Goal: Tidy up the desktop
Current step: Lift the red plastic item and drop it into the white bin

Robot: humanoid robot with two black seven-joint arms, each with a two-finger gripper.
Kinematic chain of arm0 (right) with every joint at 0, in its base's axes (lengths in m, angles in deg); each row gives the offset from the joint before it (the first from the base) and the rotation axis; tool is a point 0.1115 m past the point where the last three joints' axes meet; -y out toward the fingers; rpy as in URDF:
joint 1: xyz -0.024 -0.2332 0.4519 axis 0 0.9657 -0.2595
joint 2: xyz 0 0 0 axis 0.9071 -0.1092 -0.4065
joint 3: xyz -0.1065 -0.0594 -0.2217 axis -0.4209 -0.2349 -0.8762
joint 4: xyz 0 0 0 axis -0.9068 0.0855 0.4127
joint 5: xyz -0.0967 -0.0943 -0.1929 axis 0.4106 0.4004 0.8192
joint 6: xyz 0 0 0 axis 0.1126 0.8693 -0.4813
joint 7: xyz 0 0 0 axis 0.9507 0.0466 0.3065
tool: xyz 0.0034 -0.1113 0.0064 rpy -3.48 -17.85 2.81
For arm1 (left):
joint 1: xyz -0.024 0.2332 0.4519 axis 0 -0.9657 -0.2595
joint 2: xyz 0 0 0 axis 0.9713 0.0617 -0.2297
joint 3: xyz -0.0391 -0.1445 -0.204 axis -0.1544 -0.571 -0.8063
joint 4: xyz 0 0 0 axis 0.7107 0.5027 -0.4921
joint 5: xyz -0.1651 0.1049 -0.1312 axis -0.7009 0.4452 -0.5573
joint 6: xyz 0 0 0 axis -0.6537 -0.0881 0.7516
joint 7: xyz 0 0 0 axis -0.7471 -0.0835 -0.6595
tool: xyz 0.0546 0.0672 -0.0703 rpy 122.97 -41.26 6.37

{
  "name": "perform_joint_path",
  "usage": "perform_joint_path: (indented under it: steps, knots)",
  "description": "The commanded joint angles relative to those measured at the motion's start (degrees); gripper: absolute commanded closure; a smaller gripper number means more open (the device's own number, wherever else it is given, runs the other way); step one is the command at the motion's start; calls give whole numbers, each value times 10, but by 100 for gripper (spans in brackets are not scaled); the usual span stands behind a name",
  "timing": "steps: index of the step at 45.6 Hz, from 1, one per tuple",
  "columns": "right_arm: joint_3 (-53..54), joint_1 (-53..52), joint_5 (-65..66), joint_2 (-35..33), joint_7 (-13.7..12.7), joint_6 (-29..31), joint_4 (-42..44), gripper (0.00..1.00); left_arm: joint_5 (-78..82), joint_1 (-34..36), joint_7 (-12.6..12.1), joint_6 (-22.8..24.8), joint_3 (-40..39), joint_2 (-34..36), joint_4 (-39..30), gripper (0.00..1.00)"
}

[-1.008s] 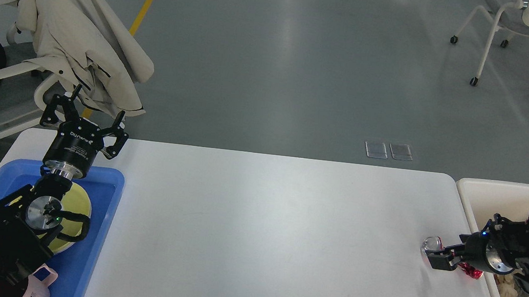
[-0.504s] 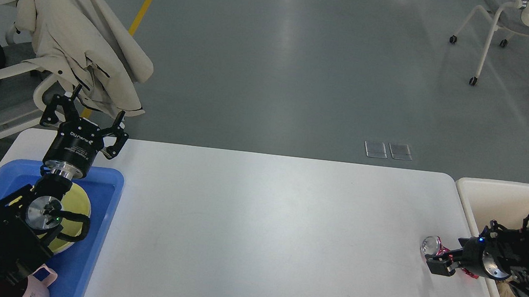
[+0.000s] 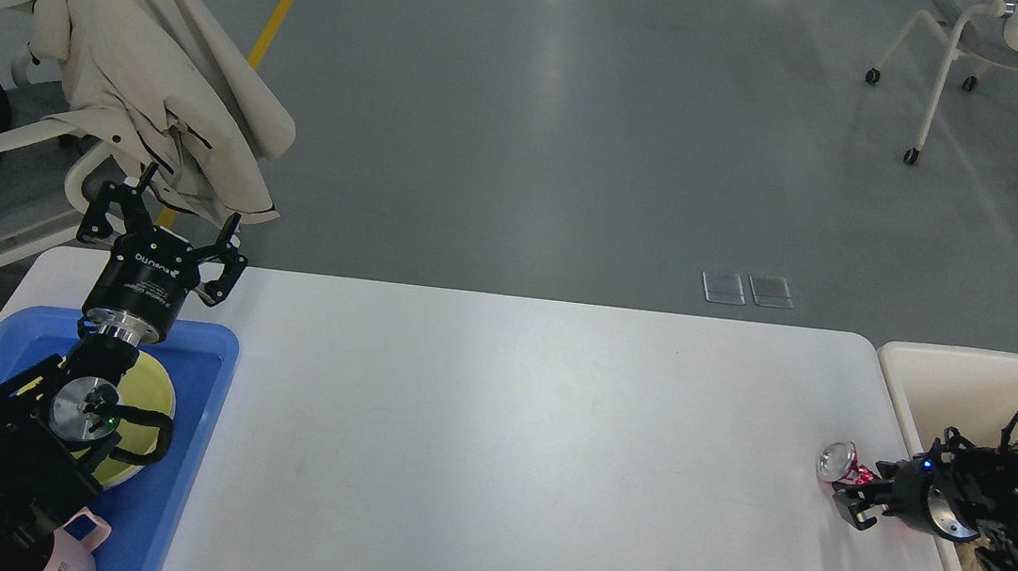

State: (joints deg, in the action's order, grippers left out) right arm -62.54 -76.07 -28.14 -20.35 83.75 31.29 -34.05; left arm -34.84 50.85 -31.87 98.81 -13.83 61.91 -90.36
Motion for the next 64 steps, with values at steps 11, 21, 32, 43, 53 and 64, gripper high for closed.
perform_joint_path:
  steps: [11, 21, 32, 43, 53, 64]
  knots:
    - [3, -5, -3, 0, -14, 1, -3, 100, 0, 0, 0, 0, 0, 0, 0, 0]
    - [-50, -166, -4, -63, 32, 45, -107, 100, 0, 0, 0, 0, 0, 0, 0, 0]
    - [-113, -626, -18, -158, 134, 354, -356, 100, 0, 0, 0, 0, -1, 0, 0, 0]
    - [-123, -924, -19, -146, 254, 642, -367, 100, 0, -1, -1, 0, -1, 1, 0, 0]
    - [-178, -888, -12, -145, 241, 611, -333, 100, 0, -1, -1, 0, -1, 1, 0, 0]
    - [-229, -478, -52, -180, 226, 361, -16, 100, 0, -1, 0, 0, -1, 0, 0, 0]
